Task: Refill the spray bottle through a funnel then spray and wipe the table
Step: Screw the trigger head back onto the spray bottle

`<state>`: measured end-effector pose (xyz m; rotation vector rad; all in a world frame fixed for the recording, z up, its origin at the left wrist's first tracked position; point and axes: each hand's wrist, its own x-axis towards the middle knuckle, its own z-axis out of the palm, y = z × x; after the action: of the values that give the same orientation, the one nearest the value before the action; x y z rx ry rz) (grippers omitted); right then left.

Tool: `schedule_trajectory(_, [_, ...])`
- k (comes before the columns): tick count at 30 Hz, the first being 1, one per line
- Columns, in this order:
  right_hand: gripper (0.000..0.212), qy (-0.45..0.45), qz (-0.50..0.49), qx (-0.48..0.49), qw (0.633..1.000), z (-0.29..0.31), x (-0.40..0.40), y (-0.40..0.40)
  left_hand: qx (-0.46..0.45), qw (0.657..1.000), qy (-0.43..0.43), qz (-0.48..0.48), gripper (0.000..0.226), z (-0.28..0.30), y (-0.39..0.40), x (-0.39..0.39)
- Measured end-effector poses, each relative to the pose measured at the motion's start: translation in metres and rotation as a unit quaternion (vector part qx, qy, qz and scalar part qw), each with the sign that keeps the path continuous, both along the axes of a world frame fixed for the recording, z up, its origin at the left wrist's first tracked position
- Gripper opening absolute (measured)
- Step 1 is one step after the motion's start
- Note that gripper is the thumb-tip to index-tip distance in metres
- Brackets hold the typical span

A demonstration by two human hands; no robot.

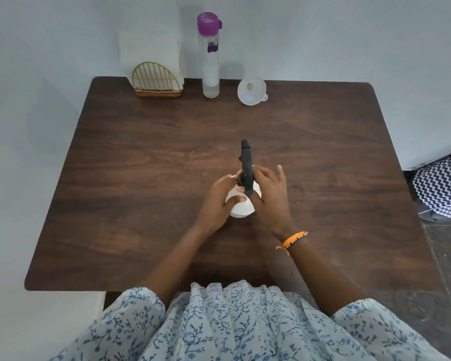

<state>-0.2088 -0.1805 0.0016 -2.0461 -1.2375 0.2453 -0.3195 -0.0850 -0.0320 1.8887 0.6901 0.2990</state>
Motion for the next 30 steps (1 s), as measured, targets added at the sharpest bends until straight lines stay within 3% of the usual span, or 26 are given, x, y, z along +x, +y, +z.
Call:
schedule_trajectory(3, [0.022, 0.01, -0.039, 0.011, 0.999, 0.0, -0.007, 0.001, -0.003, 0.998, -0.023, 0.052, 0.05, 0.008, -0.014, 0.004])
schedule_trajectory(5, [0.02, 0.063, -0.007, -0.001, 0.998, 0.002, 0.003, 0.003, -0.007, 0.998, -0.025, 0.058, 0.05, 0.007, -0.014, 0.007])
schedule_trajectory(9, [0.02, 0.183, 0.174, -0.009, 0.968, 0.019, 0.036, 0.011, -0.064, 0.995, 0.017, -0.068, 0.045, 0.009, 0.02, 0.008])
schedule_trajectory(12, [0.018, 0.233, 0.219, -0.03, 0.947, 0.03, 0.038, 0.019, -0.062, 0.988, 0.034, -0.139, 0.047, 0.01, 0.028, 0.011])
schedule_trajectory(17, [0.015, 0.098, 0.079, 0.01, 0.992, 0.005, 0.018, 0.012, 0.024, 0.998, 0.02, -0.056, 0.052, -0.002, 0.008, 0.01])
schedule_trajectory(22, [0.03, 0.022, -0.017, 0.003, 1.0, 0.002, -0.001, 0.008, 0.039, 0.999, -0.014, 0.032, 0.047, 0.01, -0.012, 0.01])
schedule_trajectory(30, [0.023, 0.006, -0.07, 0.026, 0.997, 0.003, -0.008, 0.01, 0.045, 0.99, -0.018, 0.132, 0.042, 0.01, -0.025, 0.02])
